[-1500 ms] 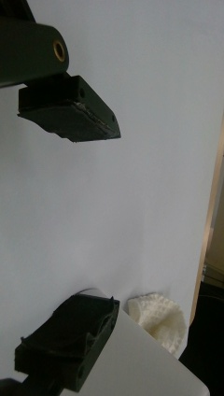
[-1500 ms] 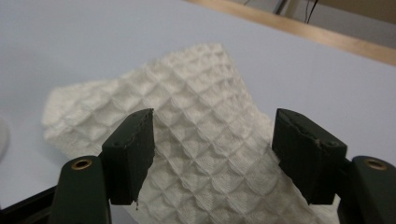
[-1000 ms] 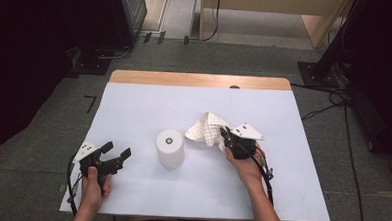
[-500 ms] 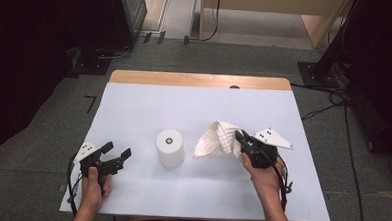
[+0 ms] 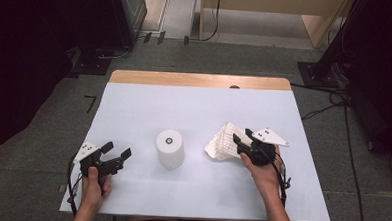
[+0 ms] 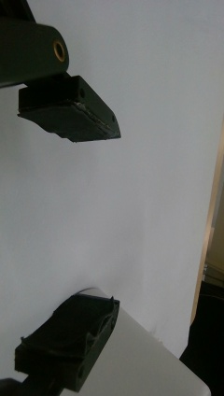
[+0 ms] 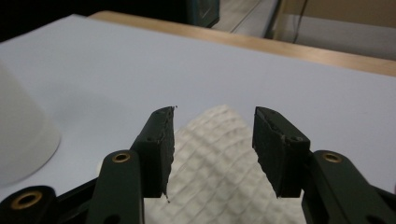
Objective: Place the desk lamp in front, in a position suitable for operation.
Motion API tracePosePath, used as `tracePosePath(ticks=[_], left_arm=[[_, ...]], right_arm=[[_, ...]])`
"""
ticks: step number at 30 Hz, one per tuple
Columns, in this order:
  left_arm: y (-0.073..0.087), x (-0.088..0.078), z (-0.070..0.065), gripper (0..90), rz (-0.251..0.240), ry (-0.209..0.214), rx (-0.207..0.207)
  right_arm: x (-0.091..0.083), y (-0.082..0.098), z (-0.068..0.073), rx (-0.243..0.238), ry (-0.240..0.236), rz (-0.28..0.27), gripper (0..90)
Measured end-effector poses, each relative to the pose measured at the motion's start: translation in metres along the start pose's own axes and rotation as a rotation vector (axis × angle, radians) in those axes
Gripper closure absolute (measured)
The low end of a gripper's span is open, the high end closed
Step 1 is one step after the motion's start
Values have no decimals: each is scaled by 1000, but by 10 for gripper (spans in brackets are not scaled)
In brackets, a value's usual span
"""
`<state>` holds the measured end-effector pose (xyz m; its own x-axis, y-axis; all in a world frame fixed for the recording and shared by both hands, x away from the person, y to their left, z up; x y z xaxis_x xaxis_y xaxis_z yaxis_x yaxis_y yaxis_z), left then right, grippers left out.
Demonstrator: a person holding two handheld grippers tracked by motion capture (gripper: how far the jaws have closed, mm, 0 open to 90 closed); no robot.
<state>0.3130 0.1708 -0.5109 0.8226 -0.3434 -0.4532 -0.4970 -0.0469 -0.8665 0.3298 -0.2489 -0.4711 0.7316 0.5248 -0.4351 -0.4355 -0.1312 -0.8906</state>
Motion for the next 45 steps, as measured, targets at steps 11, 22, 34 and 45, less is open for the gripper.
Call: tracePosePath(ticks=[11,22,34,45], left_arm=[[0,0,0,156,2,-1,2],[0,0,0,156,0,1,1],[0,0,0,156,0,2,2],[0,0,0,157,3,3,3]], right_arm=[[28,46,18,-141,-31,219,503],[31,14,38,-130,-74,100,849],[24,14,28,-130,-61,91,340],[68,45,-2,-47,50,253,176]])
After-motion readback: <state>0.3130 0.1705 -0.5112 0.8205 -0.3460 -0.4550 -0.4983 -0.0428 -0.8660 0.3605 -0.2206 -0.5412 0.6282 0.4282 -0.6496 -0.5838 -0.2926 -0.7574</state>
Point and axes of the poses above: each handheld gripper's, and its own axes: x roughly forward along the jaws, y roughly out of its underside, z roughly to its left, the point moved 7 cm from there along x, roughly forward along the jaws, and after that the axes turned 9 degrees about -y, right-handed, at the moved point
